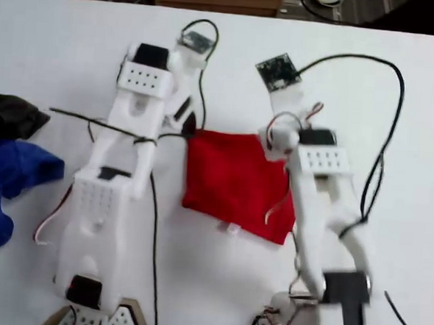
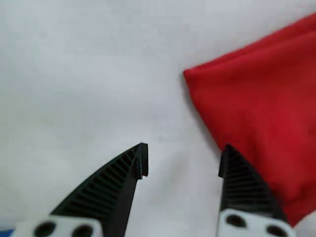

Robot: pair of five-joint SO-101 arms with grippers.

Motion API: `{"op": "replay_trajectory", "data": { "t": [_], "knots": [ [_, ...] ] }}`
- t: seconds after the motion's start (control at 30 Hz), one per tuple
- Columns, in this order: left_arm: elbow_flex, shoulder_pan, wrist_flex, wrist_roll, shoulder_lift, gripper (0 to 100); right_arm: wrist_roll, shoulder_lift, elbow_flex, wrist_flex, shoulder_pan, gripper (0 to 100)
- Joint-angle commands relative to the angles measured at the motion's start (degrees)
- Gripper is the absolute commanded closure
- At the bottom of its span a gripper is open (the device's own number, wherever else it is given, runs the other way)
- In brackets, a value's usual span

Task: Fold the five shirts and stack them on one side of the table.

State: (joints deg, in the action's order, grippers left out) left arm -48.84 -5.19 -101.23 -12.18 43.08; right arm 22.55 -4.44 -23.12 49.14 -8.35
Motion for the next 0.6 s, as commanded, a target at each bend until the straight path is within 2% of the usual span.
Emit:
{"op": "replay_trajectory", "data": {
  "t": [0.0, 0.3, 0.57],
  "knots": [
    [12.0, -1.0, -0.7, -1.6, -12.9, 74, 0.2, 7.7, 9.4, 1.9, 0.8, 84.8],
    [36.4, -5.0, 4.4, -2.8, -33.0, 74, 0.0, 19.1, 15.6, 4.4, 0.8, 84.8],
    [58.1, -10.0, 17.3, 0.8, -42.2, 74, 0.2, 20.7, 15.7, 4.2, 2.1, 84.8]
  ]
}}
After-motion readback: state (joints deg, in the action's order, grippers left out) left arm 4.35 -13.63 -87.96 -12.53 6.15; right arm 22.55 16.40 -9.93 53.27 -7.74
